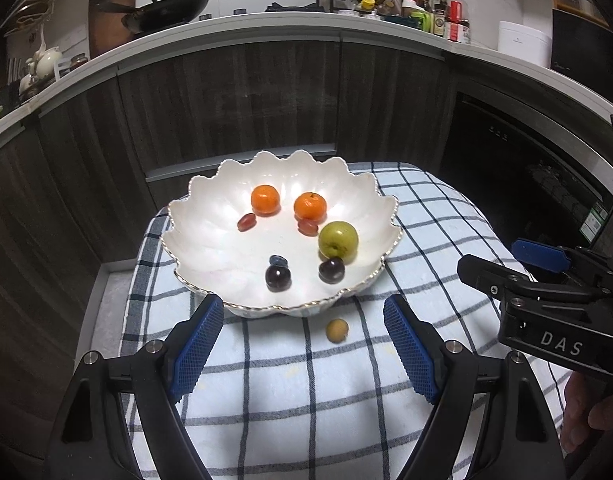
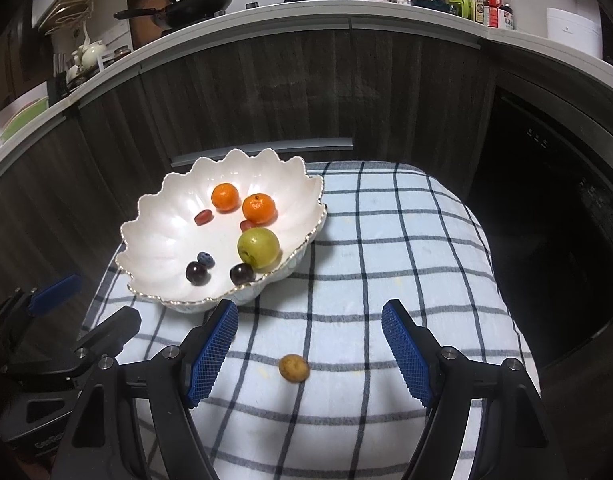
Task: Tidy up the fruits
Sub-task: 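Withdraw both tools from the bowl toward the brown round fruits, then move both open tools onto the two brown round fruits on the cloth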
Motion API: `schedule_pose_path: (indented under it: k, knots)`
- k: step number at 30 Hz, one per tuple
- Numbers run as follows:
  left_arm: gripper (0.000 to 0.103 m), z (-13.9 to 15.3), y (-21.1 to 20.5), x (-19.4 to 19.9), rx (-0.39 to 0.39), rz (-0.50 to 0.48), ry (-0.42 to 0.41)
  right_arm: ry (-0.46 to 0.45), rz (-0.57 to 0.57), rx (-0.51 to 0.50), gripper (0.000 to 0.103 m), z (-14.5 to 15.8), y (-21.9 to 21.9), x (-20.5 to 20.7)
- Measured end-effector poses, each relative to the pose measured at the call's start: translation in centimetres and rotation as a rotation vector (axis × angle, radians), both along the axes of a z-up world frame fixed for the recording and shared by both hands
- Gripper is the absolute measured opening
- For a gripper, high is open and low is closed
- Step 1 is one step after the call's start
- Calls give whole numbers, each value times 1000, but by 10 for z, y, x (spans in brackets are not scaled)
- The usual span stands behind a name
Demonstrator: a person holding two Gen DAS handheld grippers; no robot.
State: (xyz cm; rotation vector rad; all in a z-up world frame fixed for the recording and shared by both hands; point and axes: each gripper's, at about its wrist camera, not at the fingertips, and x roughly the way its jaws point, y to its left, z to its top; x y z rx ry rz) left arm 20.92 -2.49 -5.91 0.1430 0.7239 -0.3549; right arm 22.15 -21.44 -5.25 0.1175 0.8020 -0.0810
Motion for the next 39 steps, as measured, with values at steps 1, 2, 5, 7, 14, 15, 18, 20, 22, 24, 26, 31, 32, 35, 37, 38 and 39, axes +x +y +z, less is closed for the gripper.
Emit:
schedule_pose_path:
  k: [1,2,5,7,14,15,18,20,22,24,26,31,32,35,37,38,39]
  knots:
    - [82,-2,-1,-2,1,-9,0,-2,-2,-2,75,-1,0,-2]
    - [82,-3,-1,-3,1,-16,0,-4,-4,-3,75,-2,0,-4]
    - [82,-7,-3,-6,1,-31,-1,-6,-9,-9,75,-6,0,-8]
    - [82,-10,-3,-7,-4,-41,0,1,-9,-9,75,-10,1,-10]
    - [82,-19,-3,-7,6,-62,7,17,-6,-12,75,-22,5,-15]
    - [82,-20,-3,-7,8,-65,8,19,-6,-12,75,-23,6,-15]
    - [82,-24,-4,-8,24,-73,4,23,-2,-19,75,-27,8,-17]
    - [81,-28,-3,-9,29,-81,2,21,0,-27,75,-30,9,-17]
    - [81,-32,-3,-9,28,-85,4,14,3,-42,75,-32,10,-19]
    - [81,-34,-3,-10,26,-89,5,9,5,-51,75,-35,11,-19]
    - [80,-39,-4,-9,32,-94,6,6,10,-58,75,-38,11,-20]
    - [76,-49,-9,-7,63,-115,11,2,18,-91,75,-47,12,-20]
    - [75,-52,-11,-6,72,-123,11,2,19,-91,75,-48,12,-20]
    - [74,-56,-14,-4,81,-137,10,6,21,-84,75,-54,11,-19]
    - [74,-59,-15,-2,86,-142,10,11,24,-79,75,-58,11,-18]
    - [73,-60,-16,0,90,-144,10,16,27,-76,75,-61,11,-18]
    - [72,-62,-16,1,95,-147,9,20,28,-75,75,-64,11,-18]
